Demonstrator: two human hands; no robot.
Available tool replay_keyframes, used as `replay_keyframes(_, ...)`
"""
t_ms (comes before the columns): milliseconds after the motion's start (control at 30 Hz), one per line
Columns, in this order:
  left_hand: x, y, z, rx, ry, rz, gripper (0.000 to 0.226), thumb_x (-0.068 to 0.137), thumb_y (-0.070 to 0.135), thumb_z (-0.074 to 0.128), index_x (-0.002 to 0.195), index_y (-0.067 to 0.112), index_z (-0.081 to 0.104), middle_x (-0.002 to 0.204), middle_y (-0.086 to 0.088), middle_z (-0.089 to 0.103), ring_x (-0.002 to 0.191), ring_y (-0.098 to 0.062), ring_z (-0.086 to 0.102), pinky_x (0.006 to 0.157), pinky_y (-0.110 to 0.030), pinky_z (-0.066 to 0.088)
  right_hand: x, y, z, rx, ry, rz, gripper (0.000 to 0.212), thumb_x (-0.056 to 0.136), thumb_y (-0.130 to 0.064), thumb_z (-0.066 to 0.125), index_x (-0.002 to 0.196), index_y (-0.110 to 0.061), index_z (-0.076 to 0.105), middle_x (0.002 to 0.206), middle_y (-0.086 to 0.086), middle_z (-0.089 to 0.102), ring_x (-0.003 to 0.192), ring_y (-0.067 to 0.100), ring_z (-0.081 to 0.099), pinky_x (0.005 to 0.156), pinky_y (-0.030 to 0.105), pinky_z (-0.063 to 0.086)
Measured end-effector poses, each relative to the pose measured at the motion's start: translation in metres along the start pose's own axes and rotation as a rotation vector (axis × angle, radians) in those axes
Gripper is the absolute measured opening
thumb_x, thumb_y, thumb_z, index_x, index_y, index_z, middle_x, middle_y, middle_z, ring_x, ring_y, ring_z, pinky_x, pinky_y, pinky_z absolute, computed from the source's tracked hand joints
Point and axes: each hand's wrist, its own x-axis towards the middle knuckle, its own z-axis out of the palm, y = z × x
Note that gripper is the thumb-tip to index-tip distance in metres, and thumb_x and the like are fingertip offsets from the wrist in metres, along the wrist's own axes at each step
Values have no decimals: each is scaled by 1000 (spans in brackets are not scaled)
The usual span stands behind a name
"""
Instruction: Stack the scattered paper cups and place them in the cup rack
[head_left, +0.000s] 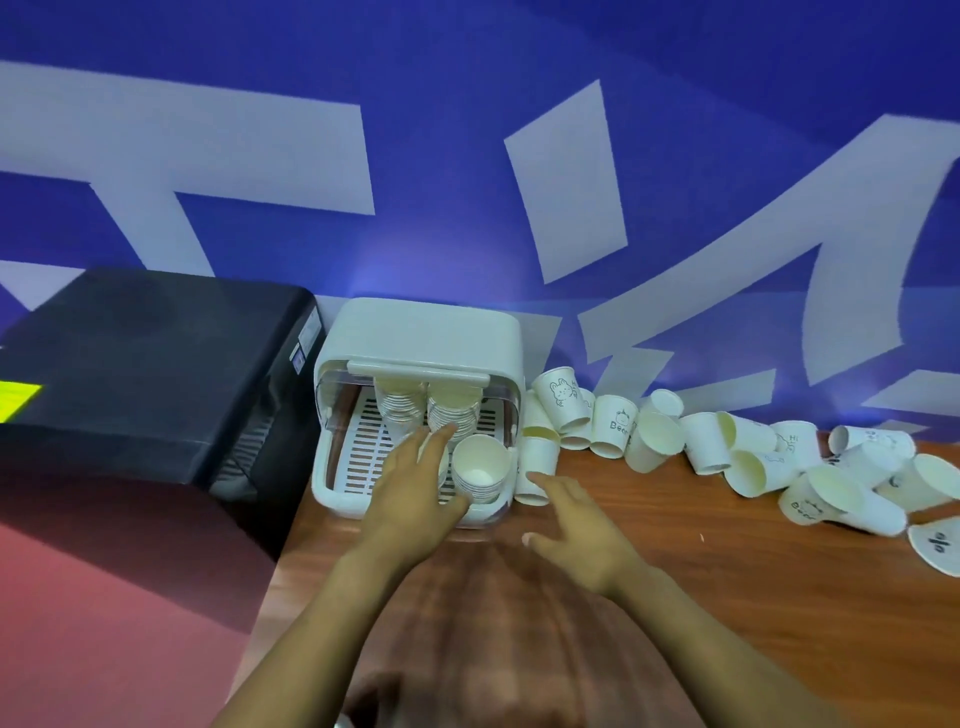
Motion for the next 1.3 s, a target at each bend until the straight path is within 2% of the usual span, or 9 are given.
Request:
replay_keyframes(167, -18, 47, 21, -33, -82, 99, 70, 82, 30, 66, 144, 29, 32, 144, 3, 37, 131, -21, 35, 108, -32, 30, -45, 25, -14, 13, -68, 62, 70, 88, -33, 63, 147, -27, 26, 145, -2, 32, 135, 14, 34, 111, 24, 28)
replay_keyframes(333, -36, 85, 54, 21, -215, 124, 64, 84, 38, 62, 141, 32, 33, 136, 0, 47, 125, -21, 43, 104, -39, 37, -84, 57, -38, 39, -54, 126, 64, 88, -35, 62, 144, -31, 31, 144, -2, 35, 128, 14, 41, 107, 27, 34)
replay_keyframes(433, -45, 110, 71, 73, -217, 118, 62, 86, 38, 61, 141, 32, 34, 137, 1, 48, 126, -20, 44, 104, -35, 36, -106, 84, -53, 67, -60, 160, 60, 87, -37, 62, 141, -34, 35, 144, -5, 35, 125, 14, 45, 106, 30, 37)
replay_keyframes(700, -71, 208, 169, 115, -292, 134, 50, 84, 42, 60, 130, 30, 46, 130, 4, 53, 121, -16, 49, 101, -38, 41, -193, 199, -106, 62, -80, 227, 54, 88, -39, 61, 138, -33, 40, 135, -8, 40, 115, 9, 47, 97, 24, 40)
replay_keyframes(900, -97, 267, 240, 106, -366, 122, 50, 85, 40, 59, 132, 32, 44, 131, 4, 50, 124, -18, 46, 104, -37, 38, -243, 279, -133, 70, -47, 267, 53, 87, -34, 64, 135, -26, 45, 132, -5, 44, 104, 4, 46, 90, 17, 37)
replay_keyframes(1000, -102, 276, 255, 110, -406, 96, 51, 85, 40, 59, 132, 32, 43, 131, 3, 49, 125, -19, 45, 104, -37, 38, -253, 296, -135, 69, -59, 251, 53, 86, -32, 65, 135, -24, 46, 131, -3, 47, 110, 6, 47, 91, 14, 34)
replay_keyframes(1133, -86, 283, 256, 87, -371, 108, 51, 84, 41, 60, 132, 32, 43, 129, 3, 51, 124, -18, 47, 103, -39, 39, -256, 304, -140, 96, -18, 253, 52, 87, -32, 65, 135, -25, 46, 130, -4, 47, 120, 7, 46, 95, 14, 33)
replay_keyframes(1300, -70, 292, 275, 16, -395, 118, 50, 85, 39, 62, 131, 33, 44, 127, 6, 51, 122, -14, 47, 103, -37, 40, -261, 316, -148, 106, -15, 293, 51, 85, -32, 66, 131, -28, 46, 130, -4, 52, 121, 13, 49, 100, 24, 38)
